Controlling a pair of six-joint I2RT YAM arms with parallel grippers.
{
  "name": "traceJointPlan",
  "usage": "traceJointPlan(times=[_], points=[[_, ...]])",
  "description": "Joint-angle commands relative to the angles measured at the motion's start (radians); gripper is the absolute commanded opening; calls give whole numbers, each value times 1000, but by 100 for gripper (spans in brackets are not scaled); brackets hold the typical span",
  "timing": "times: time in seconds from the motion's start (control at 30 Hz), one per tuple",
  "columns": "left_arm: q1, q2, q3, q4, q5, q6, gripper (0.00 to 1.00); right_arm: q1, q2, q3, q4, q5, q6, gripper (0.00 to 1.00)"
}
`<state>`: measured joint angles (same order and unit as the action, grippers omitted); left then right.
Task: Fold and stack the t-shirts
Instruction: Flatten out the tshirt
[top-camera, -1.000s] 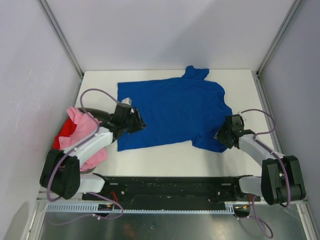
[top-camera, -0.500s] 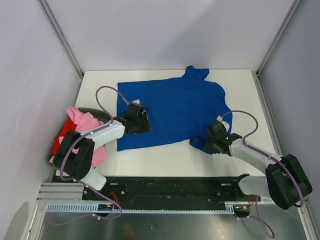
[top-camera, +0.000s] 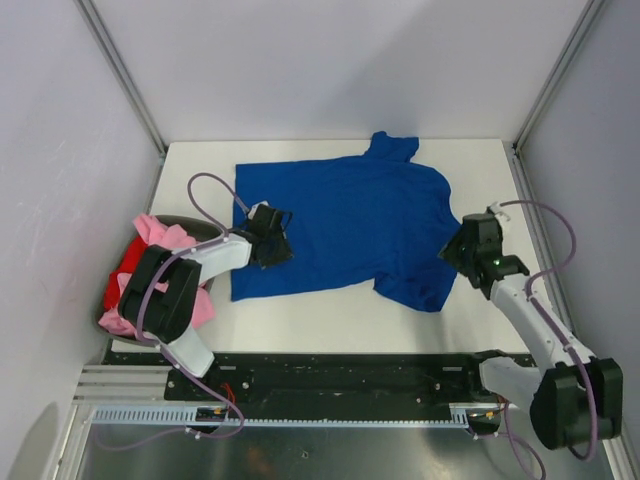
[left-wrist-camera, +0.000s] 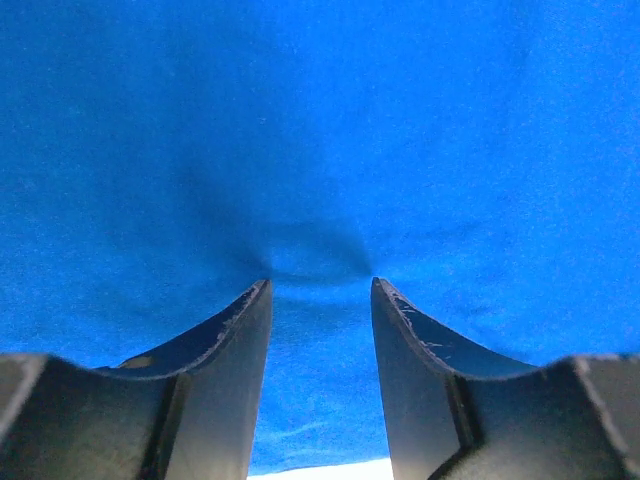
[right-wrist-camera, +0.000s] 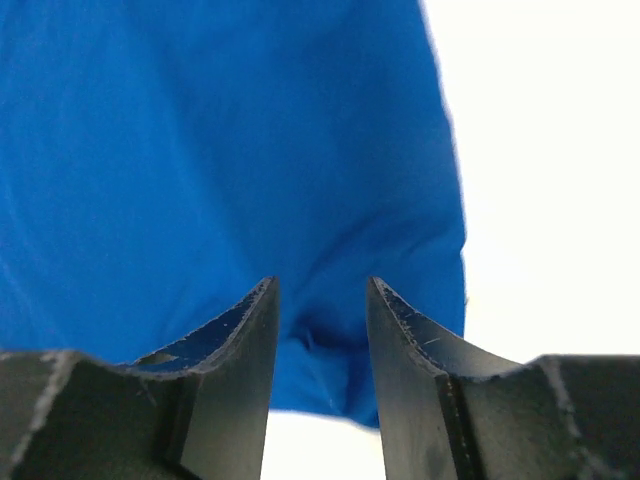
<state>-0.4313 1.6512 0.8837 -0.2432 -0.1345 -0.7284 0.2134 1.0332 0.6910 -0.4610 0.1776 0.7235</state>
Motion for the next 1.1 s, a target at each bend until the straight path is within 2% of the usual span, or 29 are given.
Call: traceJointPlan(times=[0.0, 0.13, 0.27, 0.47, 0.87, 0.97, 1.07], points=[[38, 42, -4, -58, -78, -25, 50, -143, 121, 53, 147, 38, -64, 45], [53, 36, -2, -87, -89, -34, 50, -254, 272, 75, 257, 0, -63, 46], [68, 20, -6, -106, -96, -32, 51, -313, 400, 112, 309, -36, -64, 49], [77, 20, -15, -112, -89, -20, 51, -328, 531, 135, 373, -93, -47, 51], [80, 7, -23, -114, -83, -10, 50, -325, 628, 156, 419, -126, -20, 50], [79, 4, -28, -113, -80, -13, 50, -321, 645, 160, 401, -118, -21, 42], [74, -3, -36, -114, -77, -14, 50, -325, 649, 161, 360, -95, -20, 20]])
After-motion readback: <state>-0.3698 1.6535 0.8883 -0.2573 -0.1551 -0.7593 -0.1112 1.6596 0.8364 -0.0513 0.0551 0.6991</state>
